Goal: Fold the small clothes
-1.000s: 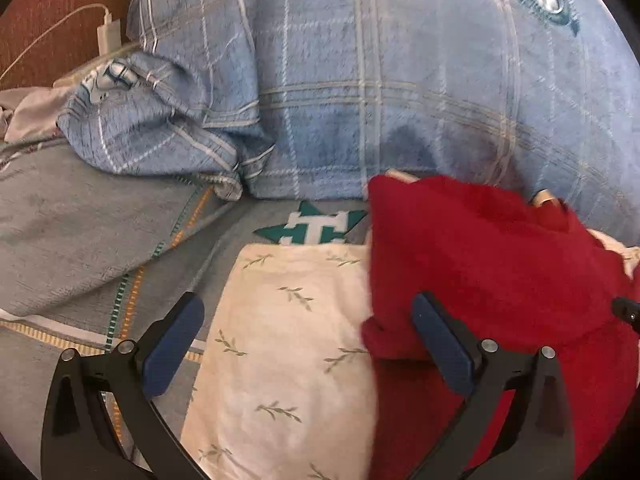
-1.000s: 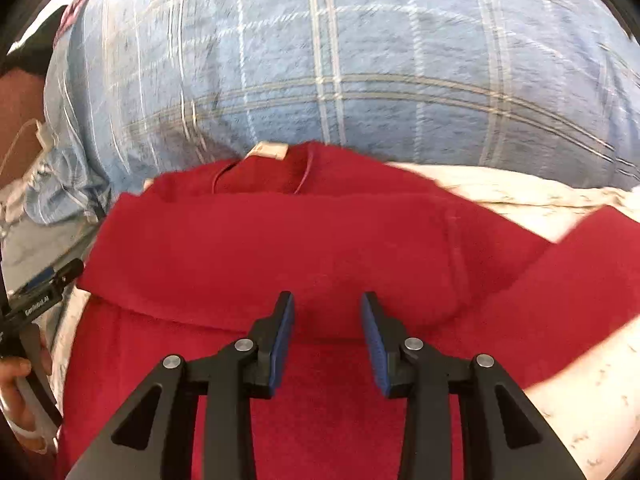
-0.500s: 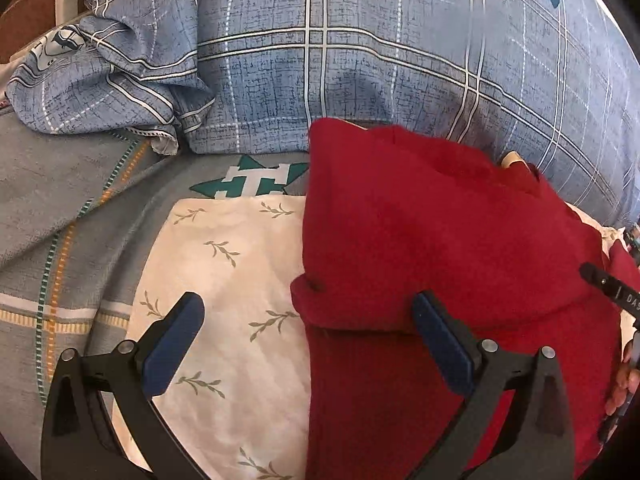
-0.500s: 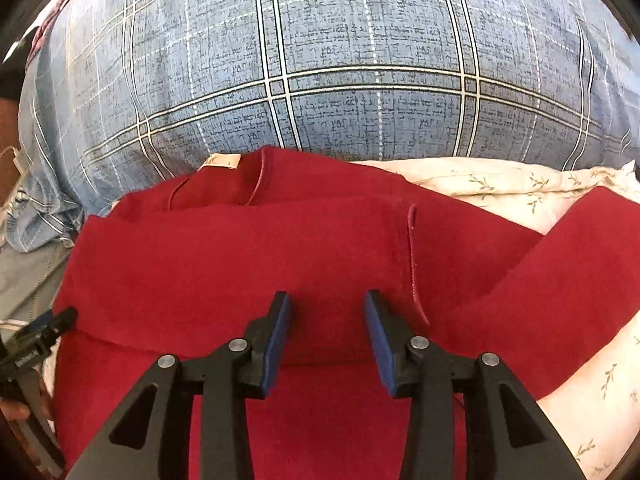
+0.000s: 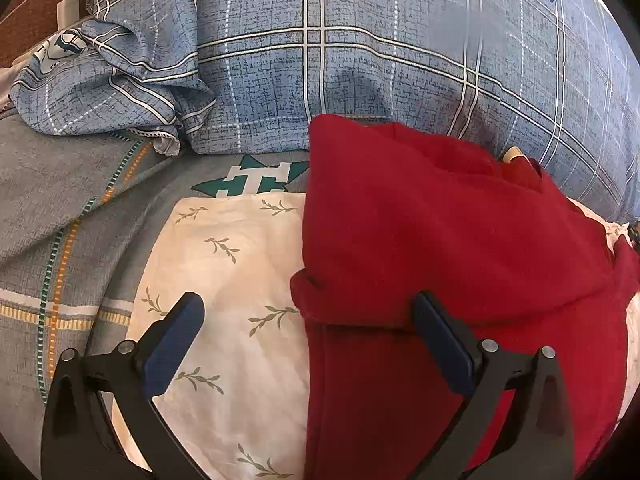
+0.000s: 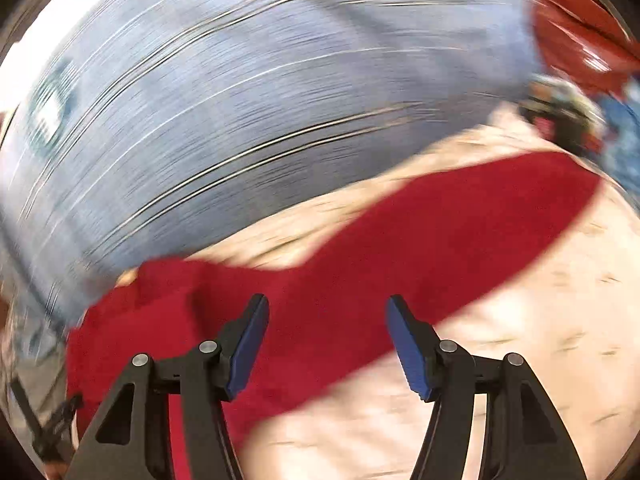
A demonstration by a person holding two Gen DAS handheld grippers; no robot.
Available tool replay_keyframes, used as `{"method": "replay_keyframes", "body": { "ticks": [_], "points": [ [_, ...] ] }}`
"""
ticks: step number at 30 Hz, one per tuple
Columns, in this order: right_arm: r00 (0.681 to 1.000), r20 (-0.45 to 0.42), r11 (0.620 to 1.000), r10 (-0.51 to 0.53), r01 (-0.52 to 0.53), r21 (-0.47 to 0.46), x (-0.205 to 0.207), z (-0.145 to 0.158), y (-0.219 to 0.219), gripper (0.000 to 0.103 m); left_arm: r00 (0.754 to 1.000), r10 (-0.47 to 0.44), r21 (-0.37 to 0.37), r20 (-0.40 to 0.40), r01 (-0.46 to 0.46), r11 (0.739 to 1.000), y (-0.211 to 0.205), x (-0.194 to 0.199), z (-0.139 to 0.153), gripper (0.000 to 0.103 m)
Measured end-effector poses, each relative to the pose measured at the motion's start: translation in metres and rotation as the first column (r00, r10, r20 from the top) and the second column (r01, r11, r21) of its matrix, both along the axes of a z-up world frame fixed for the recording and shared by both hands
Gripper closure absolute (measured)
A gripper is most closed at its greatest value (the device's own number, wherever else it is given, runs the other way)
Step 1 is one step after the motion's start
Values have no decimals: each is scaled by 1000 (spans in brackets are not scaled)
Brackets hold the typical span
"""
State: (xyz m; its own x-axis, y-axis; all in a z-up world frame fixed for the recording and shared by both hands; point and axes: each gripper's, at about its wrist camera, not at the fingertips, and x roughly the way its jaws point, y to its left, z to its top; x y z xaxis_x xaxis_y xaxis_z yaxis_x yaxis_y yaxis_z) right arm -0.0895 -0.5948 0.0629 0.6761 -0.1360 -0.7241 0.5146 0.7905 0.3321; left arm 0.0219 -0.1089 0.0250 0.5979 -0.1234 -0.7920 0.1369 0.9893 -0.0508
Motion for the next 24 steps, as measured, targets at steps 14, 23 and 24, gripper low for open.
{"method": "replay_keyframes", "body": {
  "ticks": [14,23,24],
  "points": [
    [969,-5,966,-248,248,76,-44,-35,-107,40,1000,0,8,0,0,1000,0,1,-1,0],
    [964,32,961,-264,260,93,-33,-39,-109,39,999,-16,40,38,14,999,2,-8,9,0],
    [963,42,960,-265,260,103,-35,-39,-109,39,999,-26,48,44,24,999,0,-11,11,0]
  ]
}}
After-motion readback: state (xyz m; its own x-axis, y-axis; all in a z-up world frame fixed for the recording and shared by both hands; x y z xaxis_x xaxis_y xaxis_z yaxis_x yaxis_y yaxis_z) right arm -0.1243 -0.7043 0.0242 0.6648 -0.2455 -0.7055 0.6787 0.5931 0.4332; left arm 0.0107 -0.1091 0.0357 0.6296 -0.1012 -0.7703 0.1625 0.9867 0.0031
